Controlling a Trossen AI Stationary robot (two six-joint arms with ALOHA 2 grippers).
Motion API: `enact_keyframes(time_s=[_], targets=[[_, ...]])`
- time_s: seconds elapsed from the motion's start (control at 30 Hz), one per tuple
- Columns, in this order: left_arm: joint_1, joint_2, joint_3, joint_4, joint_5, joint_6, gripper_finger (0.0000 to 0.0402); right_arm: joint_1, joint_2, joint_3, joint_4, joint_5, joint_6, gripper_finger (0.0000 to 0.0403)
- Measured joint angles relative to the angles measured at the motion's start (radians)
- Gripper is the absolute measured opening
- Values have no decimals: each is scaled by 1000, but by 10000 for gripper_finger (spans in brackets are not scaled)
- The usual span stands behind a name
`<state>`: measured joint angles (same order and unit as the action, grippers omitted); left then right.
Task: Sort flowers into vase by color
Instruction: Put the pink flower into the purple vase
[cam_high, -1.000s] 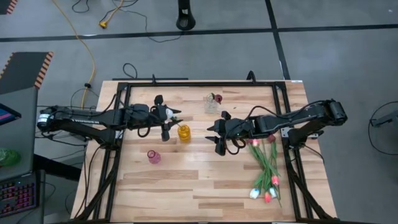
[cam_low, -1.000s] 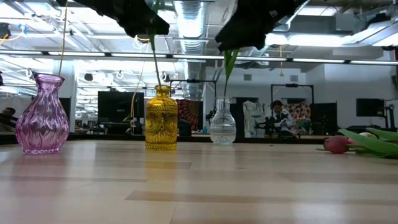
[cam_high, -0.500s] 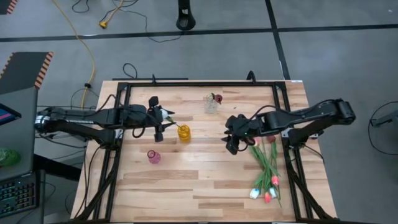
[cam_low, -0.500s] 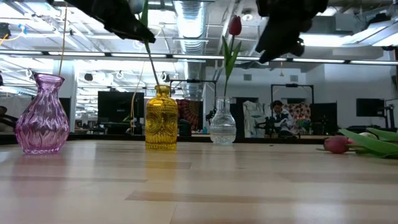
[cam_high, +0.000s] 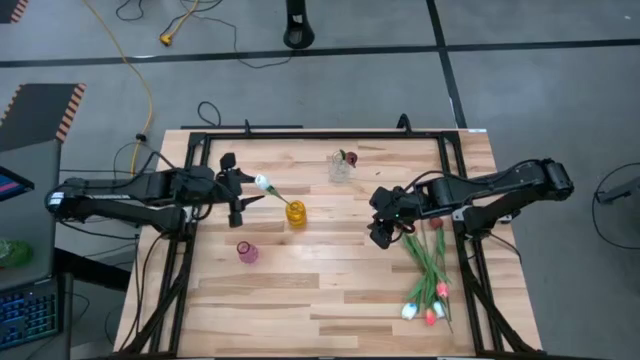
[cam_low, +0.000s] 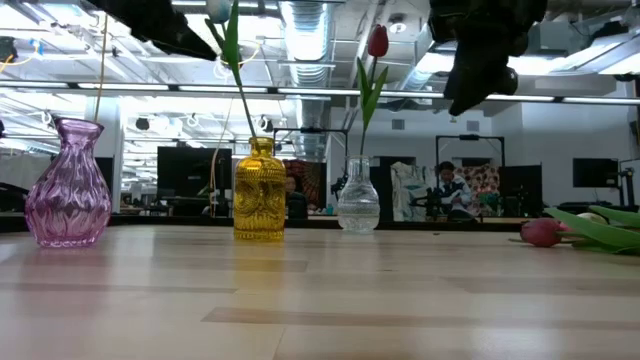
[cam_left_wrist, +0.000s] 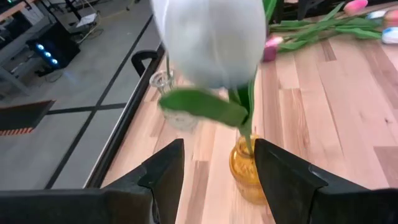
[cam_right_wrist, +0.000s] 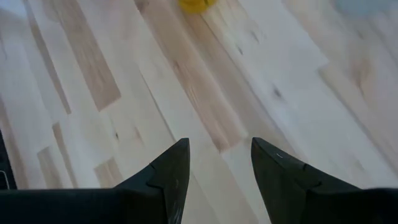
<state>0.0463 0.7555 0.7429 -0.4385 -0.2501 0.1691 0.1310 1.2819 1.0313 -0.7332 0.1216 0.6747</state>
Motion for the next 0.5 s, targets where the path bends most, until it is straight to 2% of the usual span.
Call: enact_keyframes(time_s=[0.3, 0.5], targets=[[0, -58, 0, -182, 10, -128, 183, 26, 8, -9, -278, -32, 254, 198], [-2, -55, -32, -180, 21, -168, 183, 87, 26, -35, -352, -71, 407, 198]])
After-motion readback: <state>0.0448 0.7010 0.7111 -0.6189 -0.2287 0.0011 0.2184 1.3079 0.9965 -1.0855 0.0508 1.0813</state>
